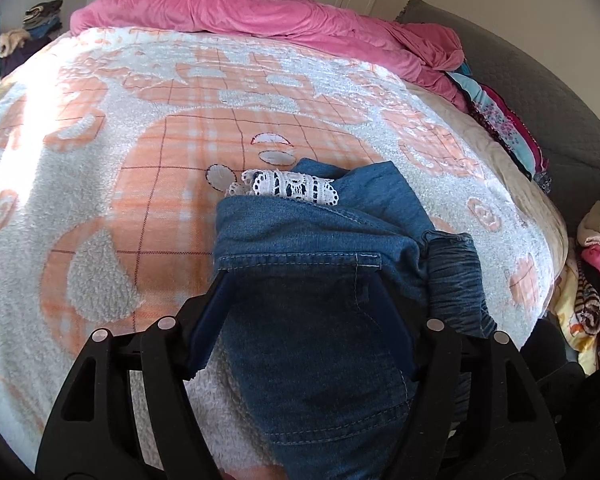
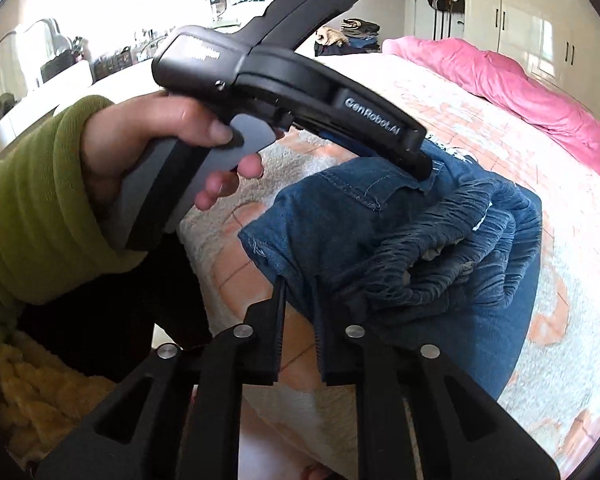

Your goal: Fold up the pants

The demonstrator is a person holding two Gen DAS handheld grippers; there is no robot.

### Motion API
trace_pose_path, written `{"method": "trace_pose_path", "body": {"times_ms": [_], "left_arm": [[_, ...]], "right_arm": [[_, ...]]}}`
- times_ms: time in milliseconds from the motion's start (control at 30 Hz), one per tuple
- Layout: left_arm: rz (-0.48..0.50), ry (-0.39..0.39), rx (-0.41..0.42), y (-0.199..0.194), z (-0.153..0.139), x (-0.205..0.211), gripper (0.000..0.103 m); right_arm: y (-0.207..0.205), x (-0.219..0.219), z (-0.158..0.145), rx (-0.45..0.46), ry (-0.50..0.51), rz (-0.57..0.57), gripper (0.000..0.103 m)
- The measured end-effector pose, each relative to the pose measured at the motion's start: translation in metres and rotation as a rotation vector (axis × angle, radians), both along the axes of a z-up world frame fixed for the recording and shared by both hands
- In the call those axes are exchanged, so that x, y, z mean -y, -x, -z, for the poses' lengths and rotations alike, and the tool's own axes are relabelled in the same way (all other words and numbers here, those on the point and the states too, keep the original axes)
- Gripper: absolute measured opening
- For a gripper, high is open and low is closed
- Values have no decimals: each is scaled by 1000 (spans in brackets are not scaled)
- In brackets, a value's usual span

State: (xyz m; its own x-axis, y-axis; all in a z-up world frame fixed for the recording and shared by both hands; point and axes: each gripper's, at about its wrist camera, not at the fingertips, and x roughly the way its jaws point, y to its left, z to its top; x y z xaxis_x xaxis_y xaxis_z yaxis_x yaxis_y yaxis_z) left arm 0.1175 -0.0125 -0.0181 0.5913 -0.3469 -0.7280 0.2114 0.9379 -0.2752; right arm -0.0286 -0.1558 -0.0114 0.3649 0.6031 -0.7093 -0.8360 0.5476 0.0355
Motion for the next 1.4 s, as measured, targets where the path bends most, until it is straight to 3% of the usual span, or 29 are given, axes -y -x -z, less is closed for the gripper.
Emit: {"method": "trace_pose_path", "body": {"times_ms": [133,300,567,633,1167,1233,1367,1400], "left_arm": [[-15,1,6,3,-2,-3,66],[-23,14,20,10,-7,-5,68],[-24,14,43,21,-15,-5,71],[-26,14,47,23,-16,-5,72],[-54,8,99,45,-37,-13,85],[-59,-2,108,49,-40,-15,87],[-68,-1,123,56,-45,-19,90],[-72,-2,129,57,-47,-20,91]], "right_arm": [[9,3,-3,1,-12,4,26],[15,12,-8,2,-26,12,32],[17,20,-12,-10,-50,31,33],[17,22,-13,-12,-57,39,47],[18,31,-28,-3,-110,45,55],[19,35,-31,0,-119,55,71],[20,40,-38,12,-133,70,72],[20,42,-39,22,-128,80,79]]}}
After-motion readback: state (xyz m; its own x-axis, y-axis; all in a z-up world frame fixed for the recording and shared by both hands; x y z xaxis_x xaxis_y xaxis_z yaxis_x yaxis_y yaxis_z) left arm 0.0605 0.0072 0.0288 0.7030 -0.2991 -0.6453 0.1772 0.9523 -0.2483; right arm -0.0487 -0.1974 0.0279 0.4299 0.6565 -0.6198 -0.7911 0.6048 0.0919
